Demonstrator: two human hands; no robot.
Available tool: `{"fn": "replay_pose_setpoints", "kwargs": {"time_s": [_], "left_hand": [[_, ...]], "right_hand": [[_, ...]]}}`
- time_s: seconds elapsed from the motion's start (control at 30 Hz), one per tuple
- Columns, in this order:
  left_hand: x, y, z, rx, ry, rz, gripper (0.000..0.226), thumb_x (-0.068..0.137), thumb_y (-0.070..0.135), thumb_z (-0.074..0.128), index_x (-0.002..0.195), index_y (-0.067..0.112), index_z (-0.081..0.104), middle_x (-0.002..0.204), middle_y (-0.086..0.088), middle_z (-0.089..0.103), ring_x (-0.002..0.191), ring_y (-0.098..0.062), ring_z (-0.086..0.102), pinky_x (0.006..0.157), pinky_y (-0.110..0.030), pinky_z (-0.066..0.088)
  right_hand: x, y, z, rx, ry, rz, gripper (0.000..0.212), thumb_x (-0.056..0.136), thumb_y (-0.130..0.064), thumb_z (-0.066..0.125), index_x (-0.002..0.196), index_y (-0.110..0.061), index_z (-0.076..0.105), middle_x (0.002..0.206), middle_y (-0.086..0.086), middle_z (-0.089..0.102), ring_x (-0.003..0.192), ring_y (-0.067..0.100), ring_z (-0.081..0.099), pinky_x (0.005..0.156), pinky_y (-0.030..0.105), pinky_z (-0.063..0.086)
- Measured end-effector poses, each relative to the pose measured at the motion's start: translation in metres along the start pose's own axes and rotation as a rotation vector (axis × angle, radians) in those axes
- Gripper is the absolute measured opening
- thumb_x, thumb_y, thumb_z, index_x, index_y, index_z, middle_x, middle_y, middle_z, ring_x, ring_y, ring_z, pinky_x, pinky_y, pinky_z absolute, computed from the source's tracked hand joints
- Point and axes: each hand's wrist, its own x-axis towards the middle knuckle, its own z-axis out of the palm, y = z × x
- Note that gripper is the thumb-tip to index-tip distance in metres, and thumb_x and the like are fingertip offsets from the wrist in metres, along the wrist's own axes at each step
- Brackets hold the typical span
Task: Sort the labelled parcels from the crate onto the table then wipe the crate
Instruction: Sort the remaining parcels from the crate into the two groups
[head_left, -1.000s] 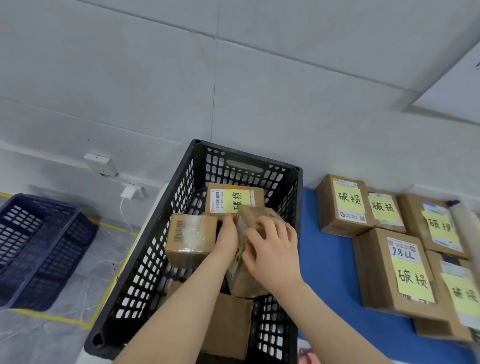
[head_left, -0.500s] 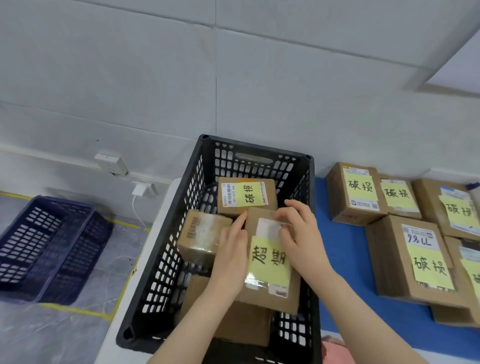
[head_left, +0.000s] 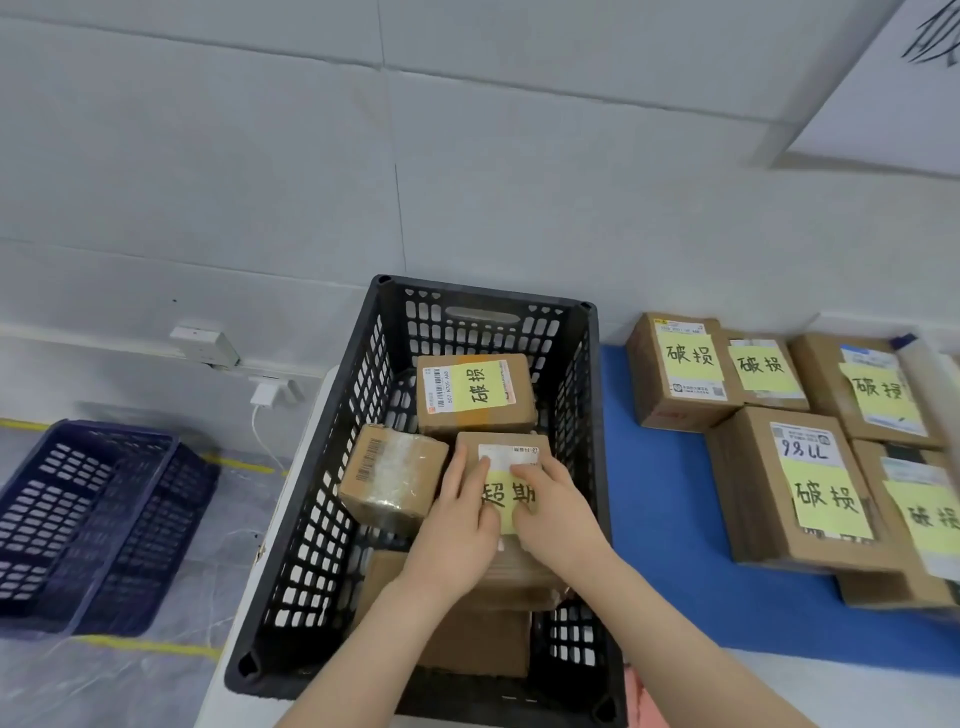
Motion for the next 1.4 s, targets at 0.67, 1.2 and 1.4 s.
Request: {"fn": "replay_pose_setpoints", "kwargs": {"time_s": [0.67,1.2,1.4], "left_hand": [[-0.041,0.065,-0.05,0.31,0.281,0.26,0.064,0.092,0.036,0.043,0.15,0.039,0.017,0.156,0.031,-0.008,0.135,-0.005,0.029,0.085,-0.026,0.045],[-0.09,0.18,0.026,0.308,0.301,0.665,0.072,0.074,0.05,0.026,0.145,0.042,0.03,0.151,0.04,0.0,0.131,-0.001,0.038,0.075,-0.022,0.054],[-0.125,0.247,0.104,0.319,0.3,0.803,0.066,0.074,0.046,0.029,0.14,0.048,0.025,0.152,0.039,0.005,0.127,0.0,0.041,0.063,-0.01,0.045]], "right_hand": [[-0.056,-0.031,-0.054,0.176,0.247,-0.306,0.049,0.086,-0.016,0.056,0.13,-0.037,0.054,0.145,-0.025,0.028,0.132,0.009,0.027,0.102,0.017,0.021],[-0.178,0.058,-0.137,0.217,0.685,-0.383,0.042,0.084,-0.033,0.054,0.124,-0.042,0.055,0.146,-0.03,0.027,0.135,0.008,0.033,0.104,0.026,0.036],[-0.249,0.13,-0.179,0.221,0.809,-0.345,0.042,0.083,-0.03,0.056,0.123,-0.044,0.056,0.145,-0.031,0.028,0.137,0.007,0.03,0.108,0.033,0.037]]}}
